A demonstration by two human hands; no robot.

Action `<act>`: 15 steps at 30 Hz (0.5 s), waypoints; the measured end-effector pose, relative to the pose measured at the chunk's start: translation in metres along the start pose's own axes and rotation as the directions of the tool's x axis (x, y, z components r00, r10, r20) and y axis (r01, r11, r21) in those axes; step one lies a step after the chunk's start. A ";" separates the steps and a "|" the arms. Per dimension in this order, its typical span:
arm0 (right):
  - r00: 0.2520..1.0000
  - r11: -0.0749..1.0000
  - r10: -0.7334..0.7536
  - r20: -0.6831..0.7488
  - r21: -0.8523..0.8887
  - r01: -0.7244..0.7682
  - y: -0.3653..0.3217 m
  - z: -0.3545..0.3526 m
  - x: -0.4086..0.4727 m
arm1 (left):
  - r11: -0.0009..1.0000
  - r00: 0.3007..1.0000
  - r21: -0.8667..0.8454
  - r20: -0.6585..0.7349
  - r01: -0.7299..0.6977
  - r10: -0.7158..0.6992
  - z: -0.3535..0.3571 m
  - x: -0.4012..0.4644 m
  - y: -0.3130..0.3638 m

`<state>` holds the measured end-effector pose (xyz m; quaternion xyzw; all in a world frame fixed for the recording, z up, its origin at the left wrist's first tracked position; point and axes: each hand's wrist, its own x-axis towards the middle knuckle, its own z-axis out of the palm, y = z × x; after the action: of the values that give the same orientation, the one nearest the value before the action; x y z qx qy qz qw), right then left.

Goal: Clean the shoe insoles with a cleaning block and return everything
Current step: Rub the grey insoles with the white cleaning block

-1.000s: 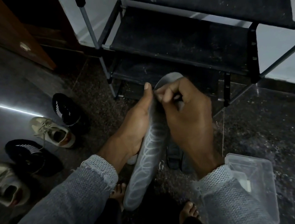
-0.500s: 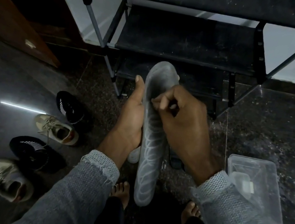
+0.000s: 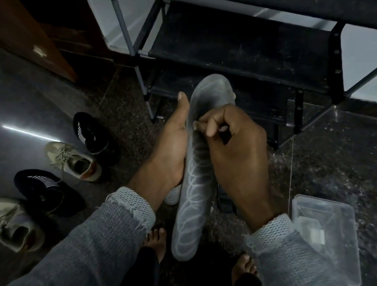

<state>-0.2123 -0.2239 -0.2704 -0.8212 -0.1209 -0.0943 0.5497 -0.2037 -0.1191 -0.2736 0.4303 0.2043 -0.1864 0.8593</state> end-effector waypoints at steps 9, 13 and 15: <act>0.989 1.000 0.001 0.148 0.011 -0.003 -0.001 -0.004 0.002 | 0.999 0.999 0.011 0.012 -0.046 0.046 -0.007 0.002 -0.001; 0.999 1.000 0.011 -0.050 -0.009 -0.011 -0.003 0.003 0.001 | 1.000 1.000 0.006 0.026 -0.003 0.003 -0.004 0.000 -0.004; 0.998 1.000 0.014 0.067 0.015 -0.015 -0.004 -0.002 0.004 | 1.000 1.000 -0.027 0.017 -0.011 0.012 -0.006 0.001 -0.001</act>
<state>-0.2100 -0.2241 -0.2654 -0.8205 -0.1340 -0.0616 0.5523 -0.2046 -0.1150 -0.2782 0.4181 0.1972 -0.1824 0.8678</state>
